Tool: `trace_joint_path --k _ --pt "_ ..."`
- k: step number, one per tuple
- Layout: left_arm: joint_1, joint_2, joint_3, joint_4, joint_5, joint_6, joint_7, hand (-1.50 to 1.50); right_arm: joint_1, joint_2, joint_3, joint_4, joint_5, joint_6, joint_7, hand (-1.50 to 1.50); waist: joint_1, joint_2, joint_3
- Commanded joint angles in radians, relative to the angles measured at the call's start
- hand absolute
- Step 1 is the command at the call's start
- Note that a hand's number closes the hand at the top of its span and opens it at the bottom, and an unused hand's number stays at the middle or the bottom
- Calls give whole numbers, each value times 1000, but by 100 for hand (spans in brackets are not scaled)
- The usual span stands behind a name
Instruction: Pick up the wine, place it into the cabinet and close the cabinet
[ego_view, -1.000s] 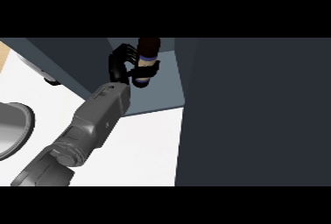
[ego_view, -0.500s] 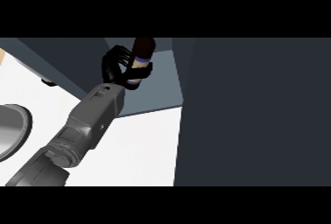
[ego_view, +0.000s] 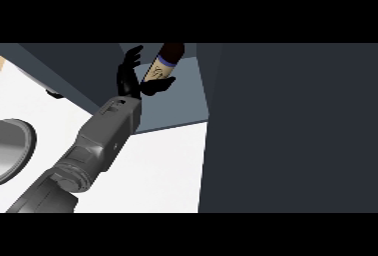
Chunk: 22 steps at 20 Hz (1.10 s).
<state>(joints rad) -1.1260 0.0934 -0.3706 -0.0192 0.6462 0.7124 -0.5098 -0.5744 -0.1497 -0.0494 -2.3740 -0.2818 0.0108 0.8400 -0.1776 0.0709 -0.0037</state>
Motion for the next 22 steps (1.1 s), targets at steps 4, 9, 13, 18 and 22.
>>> trace_joint_path --k 4,9,13,18,22 --pt "28 59 -6 18 -10 -63 3 -150 17 -7 -14 -26 -29 8 7 -150 9 -2 0" --pt "2 51 -27 18 -33 -37 -30 -150 -5 -8 14 -28 -10 7 14 -150 16 -7 -1" --pt "23 90 -60 2 -66 -220 -45 -150 -7 -3 0 -18 0 -14 17 -150 50 -19 -1" --pt "8 49 -6 -99 -13 -395 -117 -150 -5 -13 -20 -33 -7 -25 31 -150 78 -38 -1" --pt "6 58 55 -158 41 -550 -169 -150 20 -18 -23 -58 19 -46 55 -150 109 -53 0"
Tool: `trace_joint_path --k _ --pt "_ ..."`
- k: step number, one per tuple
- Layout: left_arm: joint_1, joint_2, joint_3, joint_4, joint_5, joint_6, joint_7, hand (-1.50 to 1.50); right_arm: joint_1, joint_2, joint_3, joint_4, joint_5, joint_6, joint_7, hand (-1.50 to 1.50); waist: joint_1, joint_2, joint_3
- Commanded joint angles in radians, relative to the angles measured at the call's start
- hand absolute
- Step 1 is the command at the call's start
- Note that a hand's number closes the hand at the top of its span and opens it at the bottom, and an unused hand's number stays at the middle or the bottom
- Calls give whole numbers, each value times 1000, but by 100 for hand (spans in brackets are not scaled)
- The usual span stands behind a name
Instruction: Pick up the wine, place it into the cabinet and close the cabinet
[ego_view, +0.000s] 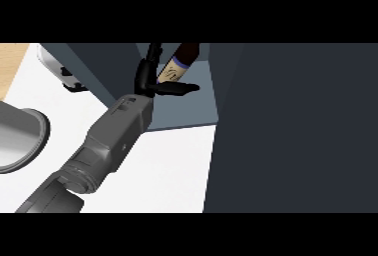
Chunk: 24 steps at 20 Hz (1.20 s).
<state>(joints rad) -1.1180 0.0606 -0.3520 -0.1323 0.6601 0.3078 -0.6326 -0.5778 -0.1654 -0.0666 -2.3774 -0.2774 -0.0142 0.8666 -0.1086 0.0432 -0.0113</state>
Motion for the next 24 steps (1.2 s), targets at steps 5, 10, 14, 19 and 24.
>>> trace_joint_path --k 5,10,14,19,24 --pt "2 32 75 -72 50 -223 -102 -150 -29 -29 -34 -60 3 -57 77 -150 67 -36 9" --pt "41 1 47 -161 18 -262 -2 -150 9 -22 20 -45 70 -68 61 -150 112 -49 11" --pt "36 -11 36 -264 -10 -172 35 -150 17 -63 -36 -115 19 -89 132 -150 112 -55 11" --pt "125 -11 -23 -526 -35 -144 146 -150 40 -47 4 -77 36 -81 85 -150 133 -60 11" --pt "232 -55 -124 -796 -75 14 267 -150 -2 -63 -8 -56 33 -87 70 -150 133 -58 11"
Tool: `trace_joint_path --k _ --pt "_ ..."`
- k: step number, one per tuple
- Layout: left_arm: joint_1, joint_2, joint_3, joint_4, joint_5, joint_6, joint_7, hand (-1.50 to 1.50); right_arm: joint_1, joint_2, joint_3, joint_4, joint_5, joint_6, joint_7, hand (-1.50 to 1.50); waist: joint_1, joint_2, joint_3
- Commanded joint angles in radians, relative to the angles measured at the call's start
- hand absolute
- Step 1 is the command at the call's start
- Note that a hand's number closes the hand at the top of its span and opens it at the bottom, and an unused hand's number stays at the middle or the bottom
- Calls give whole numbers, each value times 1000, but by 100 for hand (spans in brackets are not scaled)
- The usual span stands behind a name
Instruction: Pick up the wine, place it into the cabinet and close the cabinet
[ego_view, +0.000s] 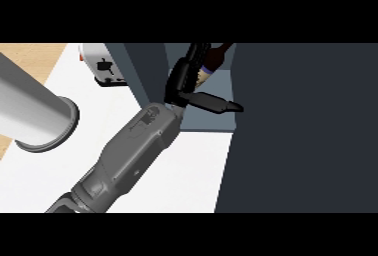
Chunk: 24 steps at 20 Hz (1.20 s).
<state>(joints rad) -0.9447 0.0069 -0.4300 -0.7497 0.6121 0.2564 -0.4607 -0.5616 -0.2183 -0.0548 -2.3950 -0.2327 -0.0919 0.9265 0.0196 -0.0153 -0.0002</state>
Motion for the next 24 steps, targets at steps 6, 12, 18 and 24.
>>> trace_joint_path --k 6,12,18,24 --pt "230 -6 -196 -474 -31 297 119 -150 -79 -39 -28 -26 -33 -31 66 -150 -11 6 0" --pt "413 -5 -368 -708 -11 487 95 -150 -32 -13 46 -76 39 -46 52 -150 -21 7 0" --pt "554 -4 -360 -840 -88 483 110 150 -46 -21 40 -96 24 -68 83 -150 -20 11 0" --pt "734 124 -490 -1052 -143 465 139 150 -35 -48 0 -77 -7 -54 82 -150 -20 11 0"
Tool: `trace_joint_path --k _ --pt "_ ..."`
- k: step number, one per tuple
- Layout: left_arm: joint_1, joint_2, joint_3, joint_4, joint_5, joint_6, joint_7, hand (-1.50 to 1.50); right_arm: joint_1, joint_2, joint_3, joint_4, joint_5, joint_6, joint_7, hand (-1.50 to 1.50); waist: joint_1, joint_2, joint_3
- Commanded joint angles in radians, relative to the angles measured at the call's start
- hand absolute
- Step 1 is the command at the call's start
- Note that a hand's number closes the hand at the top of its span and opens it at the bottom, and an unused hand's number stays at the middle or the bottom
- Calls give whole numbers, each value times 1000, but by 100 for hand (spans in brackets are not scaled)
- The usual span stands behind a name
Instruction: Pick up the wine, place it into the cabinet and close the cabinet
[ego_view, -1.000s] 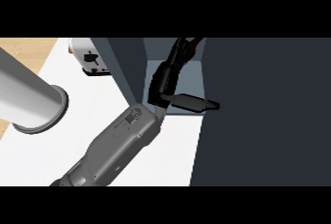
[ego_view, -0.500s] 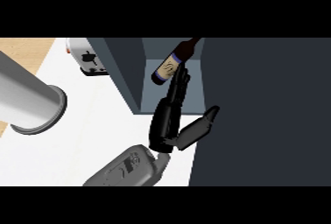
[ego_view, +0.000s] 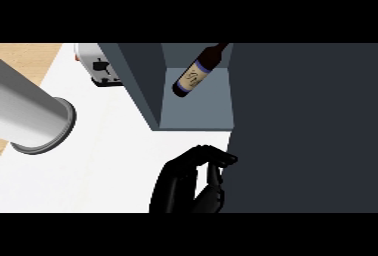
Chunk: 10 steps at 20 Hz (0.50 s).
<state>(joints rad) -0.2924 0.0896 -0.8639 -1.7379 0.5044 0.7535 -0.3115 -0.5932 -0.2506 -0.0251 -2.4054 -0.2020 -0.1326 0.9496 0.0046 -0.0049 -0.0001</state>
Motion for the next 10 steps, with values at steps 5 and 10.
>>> trace_joint_path --k 5,10 --pt "214 190 -52 -275 -9 -111 -8 150 9 40 108 -55 8 -24 36 -150 6 0 -1" --pt "310 352 18 -349 58 -251 -47 150 -15 9 165 -49 -65 95 -7 150 11 2 -1"
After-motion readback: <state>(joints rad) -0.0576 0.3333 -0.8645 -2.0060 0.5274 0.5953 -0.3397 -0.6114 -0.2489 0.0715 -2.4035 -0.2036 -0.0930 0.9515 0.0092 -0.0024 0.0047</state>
